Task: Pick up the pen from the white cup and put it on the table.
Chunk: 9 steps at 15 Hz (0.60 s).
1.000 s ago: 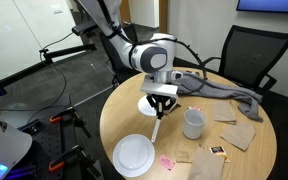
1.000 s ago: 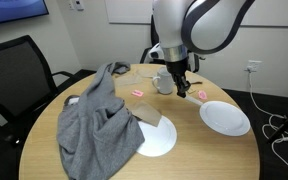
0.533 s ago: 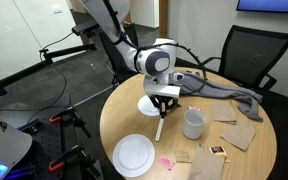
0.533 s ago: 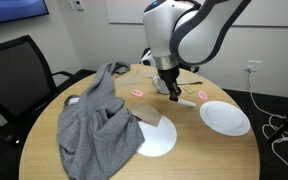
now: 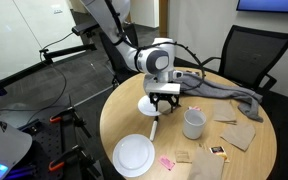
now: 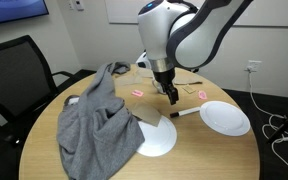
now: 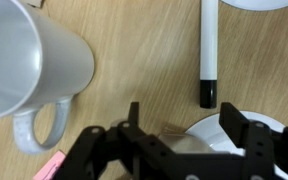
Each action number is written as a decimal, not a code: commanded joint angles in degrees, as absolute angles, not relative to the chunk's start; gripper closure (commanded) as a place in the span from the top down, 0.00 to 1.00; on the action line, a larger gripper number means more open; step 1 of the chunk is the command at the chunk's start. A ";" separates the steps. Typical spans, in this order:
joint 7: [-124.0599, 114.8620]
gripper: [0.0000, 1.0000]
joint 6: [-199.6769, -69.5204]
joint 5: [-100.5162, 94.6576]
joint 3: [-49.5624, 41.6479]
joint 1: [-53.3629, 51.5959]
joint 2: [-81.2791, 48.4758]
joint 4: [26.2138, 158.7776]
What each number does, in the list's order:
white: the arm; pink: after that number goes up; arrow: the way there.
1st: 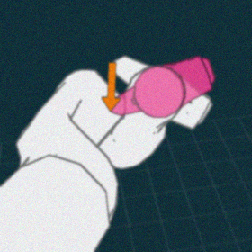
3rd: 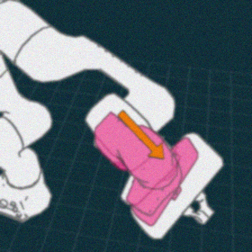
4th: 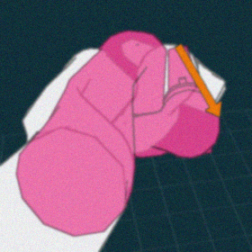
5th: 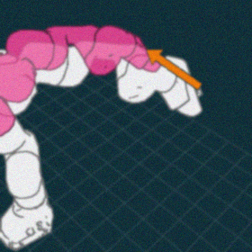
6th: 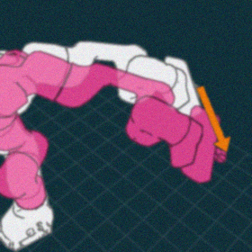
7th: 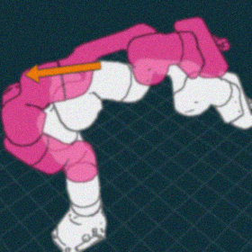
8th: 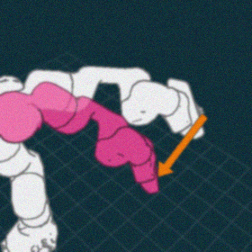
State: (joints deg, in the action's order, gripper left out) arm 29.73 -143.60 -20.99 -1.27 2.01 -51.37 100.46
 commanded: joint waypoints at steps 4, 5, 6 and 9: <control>24.86 1.00 -146.97 -24.35 -1.95 -0.74 -42.32 108.17; 24.45 1.00 -147.29 -24.45 -1.85 -0.97 -40.63 109.52; 23.57 1.00 -147.72 -24.66 -1.92 -1.37 -39.00 110.92; 22.83 1.00 -148.13 -25.42 -1.77 -2.01 -33.87 115.04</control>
State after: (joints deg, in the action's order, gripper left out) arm 25.26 -146.31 -23.68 -1.26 -1.05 -40.88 108.10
